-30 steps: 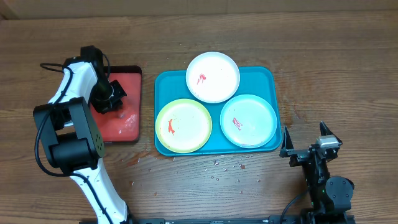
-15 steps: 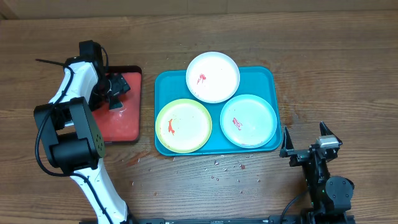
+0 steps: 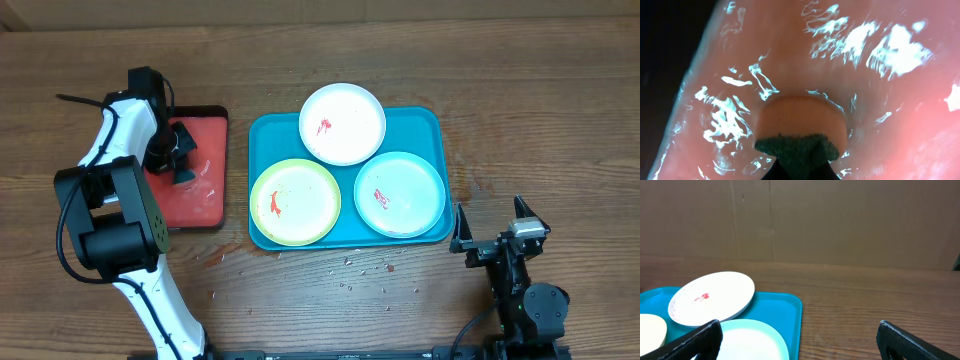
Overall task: Clean dirty plates on tray and stack at the side
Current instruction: 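Rub the sponge in the soapy water with the left gripper, then lift the sponge and carry it onto the yellow plate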
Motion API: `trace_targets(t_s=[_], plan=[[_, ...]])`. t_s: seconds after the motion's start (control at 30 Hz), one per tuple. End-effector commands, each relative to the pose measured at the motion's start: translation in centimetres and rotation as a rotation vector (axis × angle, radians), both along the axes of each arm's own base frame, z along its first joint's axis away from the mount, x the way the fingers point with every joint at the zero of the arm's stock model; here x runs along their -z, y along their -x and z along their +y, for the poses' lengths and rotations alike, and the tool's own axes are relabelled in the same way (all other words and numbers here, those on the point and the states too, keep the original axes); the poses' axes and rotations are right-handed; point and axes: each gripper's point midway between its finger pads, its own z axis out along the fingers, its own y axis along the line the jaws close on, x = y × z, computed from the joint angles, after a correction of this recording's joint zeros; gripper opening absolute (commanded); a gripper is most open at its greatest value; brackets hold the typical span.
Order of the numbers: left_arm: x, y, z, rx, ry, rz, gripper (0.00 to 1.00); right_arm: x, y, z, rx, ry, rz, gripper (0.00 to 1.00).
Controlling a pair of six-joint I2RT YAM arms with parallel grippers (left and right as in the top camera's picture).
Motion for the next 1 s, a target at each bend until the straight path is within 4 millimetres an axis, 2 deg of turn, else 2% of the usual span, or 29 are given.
trace_targets(t_s=[0.0, 0.13, 0.2, 0.5, 0.67, 0.8, 0.9, 0.97], plan=[[-2.1, -1.4, 0.2, 0.011, -0.011, -0.018, 0.04, 0.2, 0.0, -0.2, 0.01, -0.003, -0.002, 1.0], [-5.1, -1.7, -0.3, 0.013, 0.025, -0.012, 0.04, 0.2, 0.0, -0.2, 0.01, -0.003, -0.002, 1.0], [-5.9, -1.8, -0.4, 0.014, 0.032, -0.016, 0.04, 0.2, 0.0, -0.2, 0.01, -0.003, -0.002, 1.0], [-5.2, -2.2, -0.4, 0.014, 0.031, -0.03, 0.04, 0.2, 0.0, -0.2, 0.01, -0.003, -0.002, 1.0], [-3.8, -2.2, -1.1, 0.018, 0.068, -0.036, 0.04, 0.2, 0.0, -0.2, 0.01, -0.003, -0.002, 1.0], [-3.8, -2.2, -1.4, 0.045, 0.079, -0.041, 0.04, 0.2, 0.0, -0.2, 0.01, -0.003, -0.002, 1.0], [-5.5, -2.1, -1.9, 0.127, 0.112, -0.042, 0.04, 0.2, 0.0, -0.2, 0.01, -0.003, -0.002, 1.0], [-7.8, -1.9, -1.7, 0.131, 0.108, -0.054, 0.04, 0.2, 0.0, -0.2, 0.01, -0.003, -0.002, 1.0]])
